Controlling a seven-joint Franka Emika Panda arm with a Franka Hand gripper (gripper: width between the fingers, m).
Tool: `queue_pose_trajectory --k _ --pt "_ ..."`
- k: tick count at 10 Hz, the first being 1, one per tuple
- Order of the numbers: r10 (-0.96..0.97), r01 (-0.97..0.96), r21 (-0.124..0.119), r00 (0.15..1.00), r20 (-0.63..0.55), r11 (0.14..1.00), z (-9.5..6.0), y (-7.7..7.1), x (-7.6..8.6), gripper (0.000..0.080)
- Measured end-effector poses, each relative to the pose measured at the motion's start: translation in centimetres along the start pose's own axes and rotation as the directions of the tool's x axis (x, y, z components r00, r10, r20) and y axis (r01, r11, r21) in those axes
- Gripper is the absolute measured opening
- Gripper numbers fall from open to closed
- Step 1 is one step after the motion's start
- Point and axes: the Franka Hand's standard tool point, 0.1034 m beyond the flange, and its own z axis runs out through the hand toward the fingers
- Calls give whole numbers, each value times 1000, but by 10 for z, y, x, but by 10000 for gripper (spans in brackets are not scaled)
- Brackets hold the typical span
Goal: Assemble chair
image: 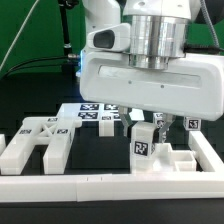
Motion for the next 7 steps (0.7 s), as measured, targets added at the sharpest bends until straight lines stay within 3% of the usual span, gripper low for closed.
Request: queue_pose_trajectory --k 1,3,7 --pt "51 -51 -7 999 1 999 1 1 10 288" --pt "303 -303 -20 953 11 953 2 -6 6 288" --pt "662 -662 -15 749 26 750 3 3 8 288"
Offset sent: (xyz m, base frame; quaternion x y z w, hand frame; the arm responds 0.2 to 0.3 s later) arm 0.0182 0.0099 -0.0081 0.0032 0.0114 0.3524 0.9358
